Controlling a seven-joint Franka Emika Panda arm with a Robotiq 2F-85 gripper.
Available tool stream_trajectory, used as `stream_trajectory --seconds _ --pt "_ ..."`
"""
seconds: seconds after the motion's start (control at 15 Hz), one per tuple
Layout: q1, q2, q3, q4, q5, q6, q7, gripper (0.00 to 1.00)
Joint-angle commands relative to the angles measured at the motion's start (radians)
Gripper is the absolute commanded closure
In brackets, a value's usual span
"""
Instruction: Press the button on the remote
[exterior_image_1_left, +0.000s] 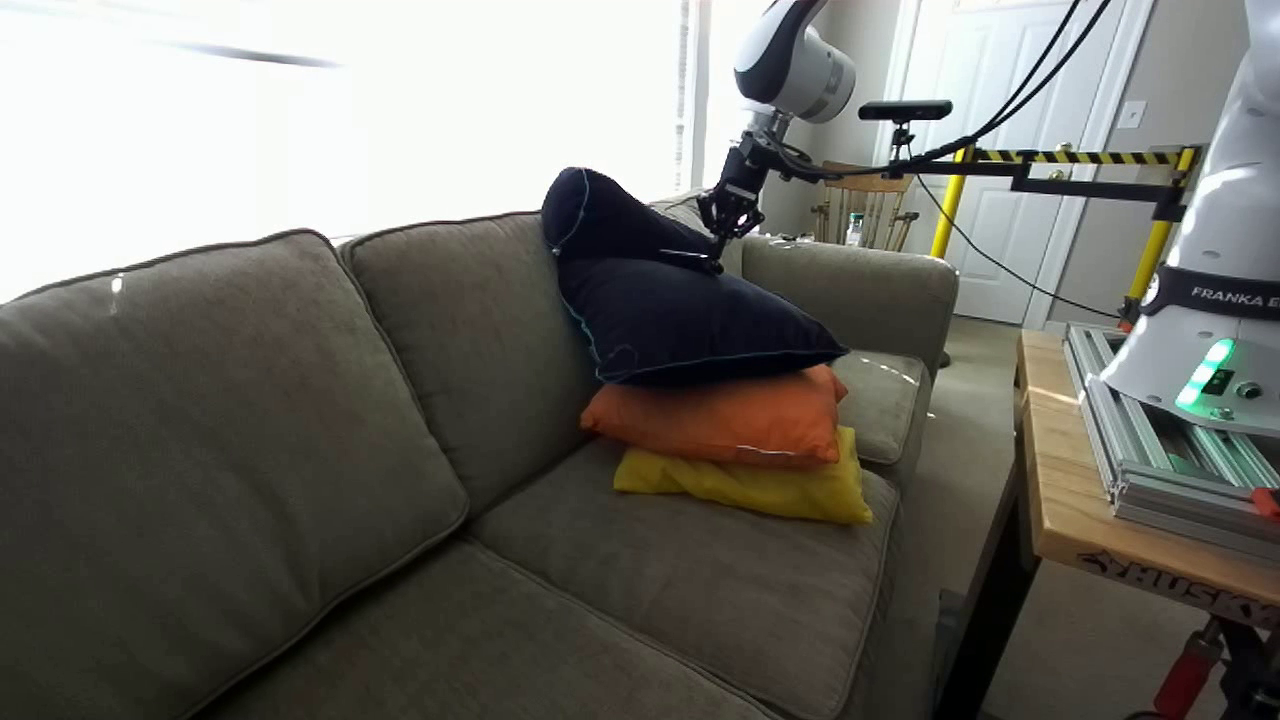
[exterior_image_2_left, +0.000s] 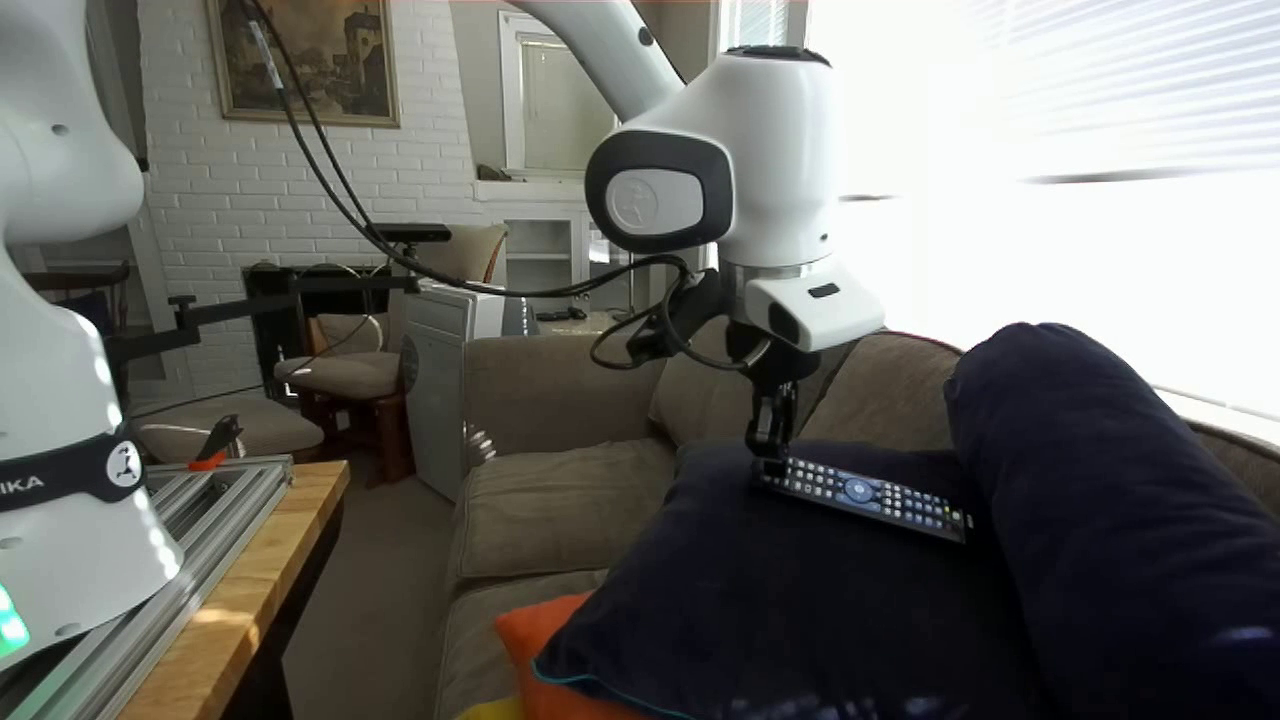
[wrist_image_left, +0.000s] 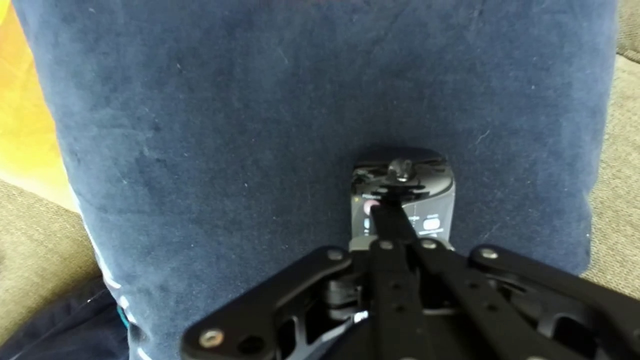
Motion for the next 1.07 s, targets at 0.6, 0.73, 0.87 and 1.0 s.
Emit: stream_trajectory --seconds 0.6,0.73,0.87,1.0 --pt "-0.001 -0.02 -0.008 -0.022 0.001 -0.015 0.007 1.0" --pt "-0.006 -0.02 -0.005 -0.023 0.009 -0.013 -0.002 1.0" --pt "-0.009 -0.018 -0.002 -0.024 0.016 -0.011 -0.006 1.0" --pt "-0.009 -0.018 -0.001 -0.025 0.015 -0.009 -0.004 1.0"
